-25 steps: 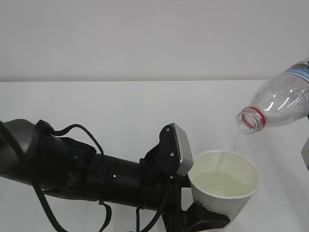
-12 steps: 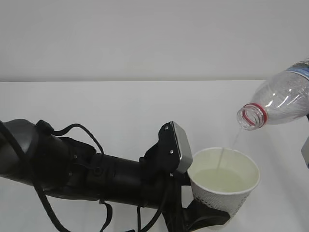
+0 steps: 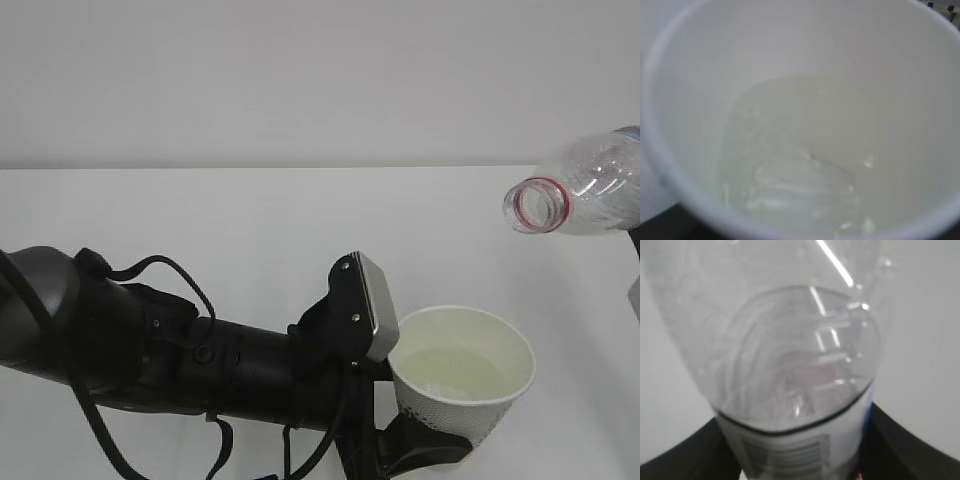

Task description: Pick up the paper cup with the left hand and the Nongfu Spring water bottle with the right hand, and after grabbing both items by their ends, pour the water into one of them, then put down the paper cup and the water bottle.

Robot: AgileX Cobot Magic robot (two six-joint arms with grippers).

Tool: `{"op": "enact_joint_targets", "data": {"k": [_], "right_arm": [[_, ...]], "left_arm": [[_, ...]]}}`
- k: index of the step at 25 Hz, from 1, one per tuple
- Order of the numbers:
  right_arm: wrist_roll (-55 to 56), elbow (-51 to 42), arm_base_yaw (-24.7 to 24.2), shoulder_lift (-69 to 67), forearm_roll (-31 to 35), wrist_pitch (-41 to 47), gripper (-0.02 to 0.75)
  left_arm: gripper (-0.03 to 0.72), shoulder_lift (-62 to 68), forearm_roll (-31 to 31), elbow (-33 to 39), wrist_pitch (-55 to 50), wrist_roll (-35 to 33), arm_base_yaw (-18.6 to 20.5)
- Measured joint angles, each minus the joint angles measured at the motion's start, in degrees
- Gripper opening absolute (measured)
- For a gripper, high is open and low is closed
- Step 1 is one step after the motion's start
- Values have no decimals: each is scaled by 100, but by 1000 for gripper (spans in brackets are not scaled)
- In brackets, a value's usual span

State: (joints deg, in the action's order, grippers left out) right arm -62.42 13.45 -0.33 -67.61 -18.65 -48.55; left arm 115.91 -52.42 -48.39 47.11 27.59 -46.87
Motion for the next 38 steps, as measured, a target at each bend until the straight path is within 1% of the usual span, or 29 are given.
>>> {"op": "enact_joint_targets", "data": {"k": [2, 6, 13, 21, 24, 31, 38], "right_arm": [[247, 0, 0, 0, 10, 0, 458], [1241, 0, 0, 0, 22, 0, 458], [2170, 0, 0, 0, 57, 0, 458], [4107, 0, 0, 0, 67, 0, 458], [4389, 0, 0, 0, 67, -17, 458], [4669, 0, 0, 0, 67, -41, 458], [4876, 0, 0, 0, 67, -41, 458]], "left_arm": [[519, 0, 10, 0, -13, -14, 0], [515, 0, 78, 0, -13, -41, 0], [513, 0, 519, 0, -13, -379, 0], [513, 0, 578, 0, -13, -480, 0], [513, 0, 630, 0, -13, -488, 0], [513, 0, 975, 0, -13, -493, 0], [513, 0, 1028, 0, -13, -501, 0]]}}
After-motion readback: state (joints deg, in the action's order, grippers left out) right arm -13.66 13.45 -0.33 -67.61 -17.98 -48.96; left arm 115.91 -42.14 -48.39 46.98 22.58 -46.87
